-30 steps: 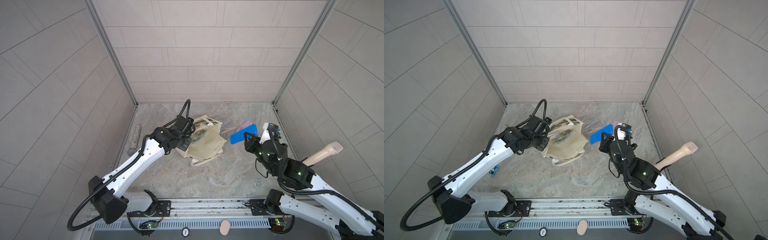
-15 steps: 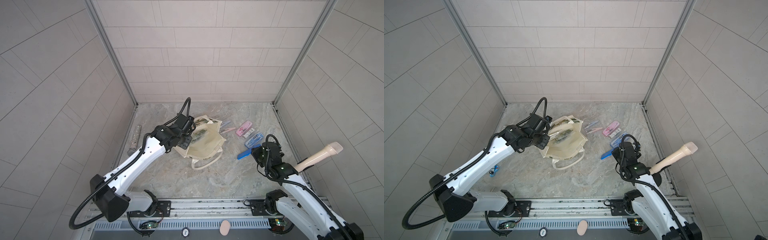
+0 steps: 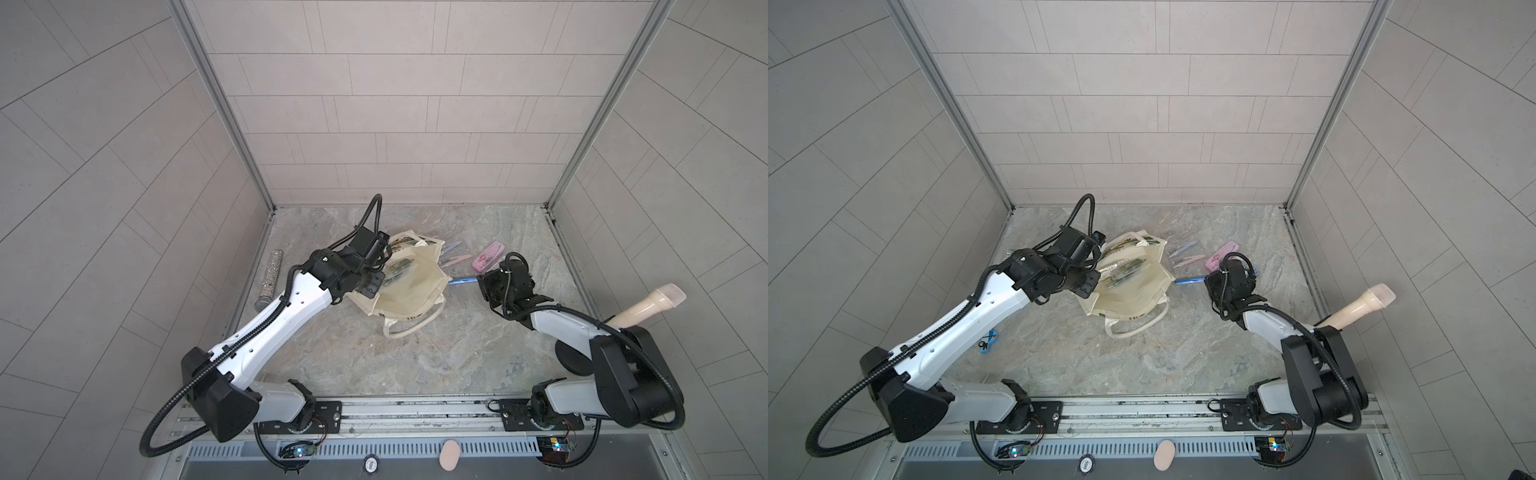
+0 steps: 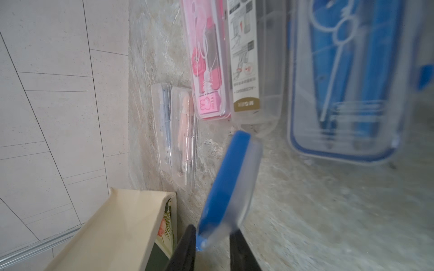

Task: Take out the compass set from the canvas bag
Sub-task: Place the compass set at the center of the board.

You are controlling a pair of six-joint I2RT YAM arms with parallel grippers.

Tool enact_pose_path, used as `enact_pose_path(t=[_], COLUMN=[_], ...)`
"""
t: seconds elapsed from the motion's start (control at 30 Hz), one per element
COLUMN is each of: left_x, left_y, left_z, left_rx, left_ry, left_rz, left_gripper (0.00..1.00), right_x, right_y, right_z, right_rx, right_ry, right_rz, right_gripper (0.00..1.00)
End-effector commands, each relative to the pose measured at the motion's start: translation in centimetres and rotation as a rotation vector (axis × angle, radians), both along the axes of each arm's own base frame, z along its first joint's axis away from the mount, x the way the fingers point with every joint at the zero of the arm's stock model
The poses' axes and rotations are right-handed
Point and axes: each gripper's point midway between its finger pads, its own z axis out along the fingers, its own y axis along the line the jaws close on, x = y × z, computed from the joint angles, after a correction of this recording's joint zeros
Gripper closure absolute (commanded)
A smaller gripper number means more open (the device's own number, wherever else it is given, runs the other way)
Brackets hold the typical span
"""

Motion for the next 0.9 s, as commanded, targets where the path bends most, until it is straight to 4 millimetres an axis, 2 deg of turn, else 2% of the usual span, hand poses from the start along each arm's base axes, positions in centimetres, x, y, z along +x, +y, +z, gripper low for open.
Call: enact_pose_path(t=[0.0, 0.2, 0.33, 0.43, 0.57, 0.63, 0.73, 0.87], left_x=[0.2, 0.2, 0.2, 0.2, 0.0, -0.2, -0.3, -0.6], left_y=[0.2, 0.2, 0.4, 0.4, 0.5, 0.4, 0.3, -0.1], left_z=[0.7, 1.7, 2.4, 3.0, 3.6, 3.9, 4.1, 4.5], left_rx=[-0.008, -0.006, -0.005, -0.015, -0.039, -0.056, -0.094, -0.158], left_ry=[-0.018, -0.028, -0.039, -0.050, -0.061, -0.064, -0.074, -0.088], left_rz=[0.007, 0.000, 0.002, 0.005, 0.019, 0.024, 0.038, 0.051], left_gripper=[1.00, 1.00, 1.00, 1.00, 1.00, 1.00, 1.00, 1.00], right_x=[3.1, 4.3, 4.0, 3.4, 1.8, 0.7, -1.9, -5.0], right_y=[1.5, 1.6, 1.6, 1.4, 1.0, 1.2, 2.2, 2.7], right_z=[1.5, 0.5, 1.1, 2.2, 4.2, 5.4, 7.4, 9.5], right_rx=[0.092, 0.084, 0.077, 0.061, 0.012, -0.032, -0.166, -0.289], right_ry=[-0.058, -0.023, -0.029, -0.044, -0.073, -0.088, -0.101, -0.167], right_rz=[0.003, 0.002, 0.011, 0.021, 0.053, 0.101, 0.241, 0.366], right_gripper=[0.71, 0.66, 0.64, 0.62, 0.53, 0.52, 0.51, 0.43])
